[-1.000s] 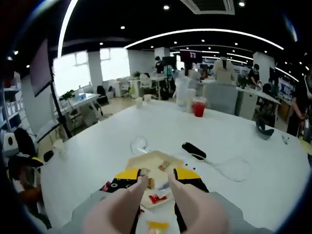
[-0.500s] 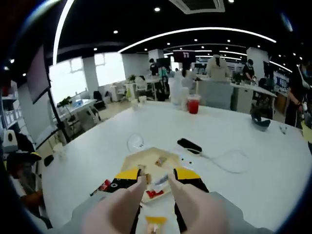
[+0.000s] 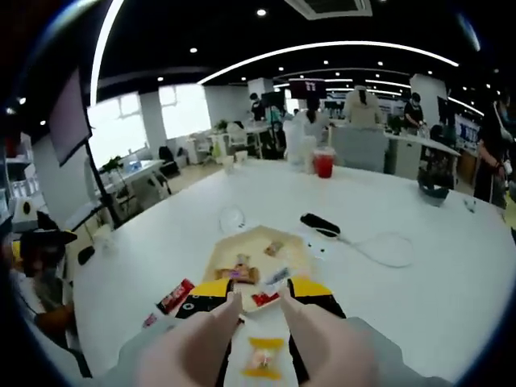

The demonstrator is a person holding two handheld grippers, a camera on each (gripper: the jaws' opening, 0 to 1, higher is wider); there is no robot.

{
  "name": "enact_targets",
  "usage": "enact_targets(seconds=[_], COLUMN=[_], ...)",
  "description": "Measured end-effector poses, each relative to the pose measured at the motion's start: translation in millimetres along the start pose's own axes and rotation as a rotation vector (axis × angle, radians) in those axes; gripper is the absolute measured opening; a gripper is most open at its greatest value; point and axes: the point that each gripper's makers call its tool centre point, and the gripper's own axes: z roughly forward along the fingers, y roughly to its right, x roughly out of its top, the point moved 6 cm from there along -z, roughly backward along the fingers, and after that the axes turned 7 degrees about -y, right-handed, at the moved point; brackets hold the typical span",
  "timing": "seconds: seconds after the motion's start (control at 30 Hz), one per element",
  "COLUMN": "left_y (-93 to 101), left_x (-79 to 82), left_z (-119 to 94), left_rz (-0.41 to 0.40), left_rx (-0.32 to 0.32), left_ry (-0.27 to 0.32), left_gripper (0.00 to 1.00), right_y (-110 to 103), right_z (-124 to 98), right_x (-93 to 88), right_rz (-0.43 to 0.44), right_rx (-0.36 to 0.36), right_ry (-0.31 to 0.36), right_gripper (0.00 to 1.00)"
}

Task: Place the target food into the container with the food tongs after gripping and lifting it, then release it inside without dropping or visibly crushing the food.

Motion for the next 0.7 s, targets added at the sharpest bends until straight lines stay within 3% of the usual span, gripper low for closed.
enact_targets(seconds=[0.1,0.27,0.33,0.47,0.5,0.63,0.7], left_y=[0.0,2.8,-1.3,-0.3,2.6,6.9,7.6], left_x=[5.5,9.6,9.9,6.6,10.5,11.8,7.1], left_z=[2,1,2,9,8,6,8], left_rz=[-0.020,-0.002,0.012,-0.006,0.026,0.001,-0.063], left_rx=[-0.008,-0.025,0.012,-0.030,-0.027,-0.036,-0.028], left_ry=[-0.026,-0.006,0.002,-0.042,-0.024,-0.009,-0.024], left_gripper=[0.99,0.99,0.99,0.99,0.99,0.99,0.99], right_y=[2,-10,-19,-27,-28,-29,-28], right_z=[0,3,1,-1,-1,-2,-3], right_x=[-2.6,-3.1,-1.9,-3.4,-4.7,-6.2,-6.4], right_rz=[0.044,-0.005,-0.029,-0.032,-0.057,-0.077,-0.074], right_rx=[0.010,0.045,0.063,0.085,0.094,0.097,0.098], right_ry=[-0.010,-0.010,-0.006,-0.007,-0.015,-0.011,-0.006], right_gripper=[0.26,0.26,0.26,0.26,0.26,0.26,0.26])
